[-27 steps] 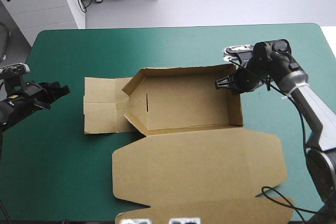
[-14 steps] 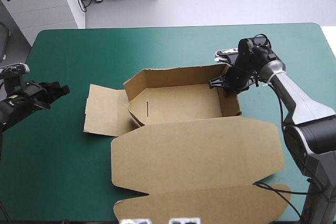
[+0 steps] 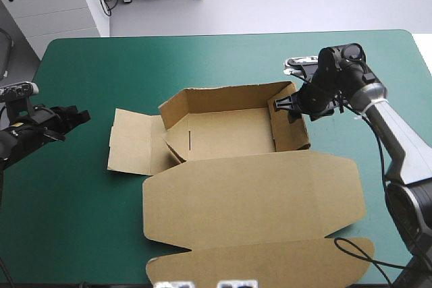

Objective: Fold the box

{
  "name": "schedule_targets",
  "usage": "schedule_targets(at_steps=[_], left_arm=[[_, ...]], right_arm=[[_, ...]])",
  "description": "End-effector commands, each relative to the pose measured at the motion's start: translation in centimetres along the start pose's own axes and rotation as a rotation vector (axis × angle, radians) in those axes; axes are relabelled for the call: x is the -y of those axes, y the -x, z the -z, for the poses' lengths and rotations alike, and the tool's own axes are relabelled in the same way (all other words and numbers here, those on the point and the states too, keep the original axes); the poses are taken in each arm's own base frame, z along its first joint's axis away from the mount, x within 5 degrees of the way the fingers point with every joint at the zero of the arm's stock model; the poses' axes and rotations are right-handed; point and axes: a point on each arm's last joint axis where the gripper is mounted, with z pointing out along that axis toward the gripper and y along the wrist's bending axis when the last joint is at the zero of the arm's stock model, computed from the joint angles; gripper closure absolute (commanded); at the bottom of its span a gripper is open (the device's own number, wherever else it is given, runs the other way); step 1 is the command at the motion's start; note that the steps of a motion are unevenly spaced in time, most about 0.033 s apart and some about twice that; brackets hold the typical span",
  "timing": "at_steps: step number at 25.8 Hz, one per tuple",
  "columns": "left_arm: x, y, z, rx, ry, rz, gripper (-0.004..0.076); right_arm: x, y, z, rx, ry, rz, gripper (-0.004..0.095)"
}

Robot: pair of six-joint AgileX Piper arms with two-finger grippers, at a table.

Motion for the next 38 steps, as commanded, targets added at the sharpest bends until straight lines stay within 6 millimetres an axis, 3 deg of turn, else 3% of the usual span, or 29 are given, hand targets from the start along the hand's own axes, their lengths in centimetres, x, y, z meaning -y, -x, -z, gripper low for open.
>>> schedule_targets(at_steps=[1,5,11,14,17,18,23,27,33,38], left_arm=[[0.7,1.2,0.8,0.069,-0.016,0.018,0.0731],[0.7,1.2,0.8,0.069,-0.016,0.018,0.0731],[0.7,1.2,0.8,0.069,-0.016,0.018,0.0731],[0.7,1.2,0.8,0.069,-0.016,0.018,0.0731],[0.6,1.2,0.8,0.069,-0.015,0.017,0.0731],[0.6,1.2,0.8,0.069,-0.015,0.017,0.0731],[0.5,1.1,0.5,0.058,-0.016,0.064,0.0731],[0.1,0.9,-0.3,0.036,-0.011,0.092,0.0731],[-1.0,0.8,-1.9,0.026,0.026,0.118,0.0731],[-2.3,0.8,-3.0,0.028,0.072,0.14,0.0731]], right_arm=[[-0.1,-2.1,2.4,0.019,0.009,0.0,0.0391],[0.1,-2.9,0.3,-0.05,0.008,-0.005,0.0392],[0.1,-2.5,-2.1,-0.098,0.025,-0.001,0.0402],[0.0,-2.3,-2.4,-0.088,0.036,0.01,0.0584],[0.0,-2.2,-2.2,-0.083,0.037,0.032,0.0833],[-0.1,-2.1,-1.9,-0.087,0.04,0.046,0.0926],[-0.4,-0.9,1.2,0.004,0.04,0.09,0.0927],[-0.2,-1.1,2.9,0.05,0.023,0.162,0.0927],[2.2,-2.4,7.7,0.171,-0.018,0.126,0.0927],[3.9,-4.0,11.6,0.296,0.059,0.088,0.0927]])
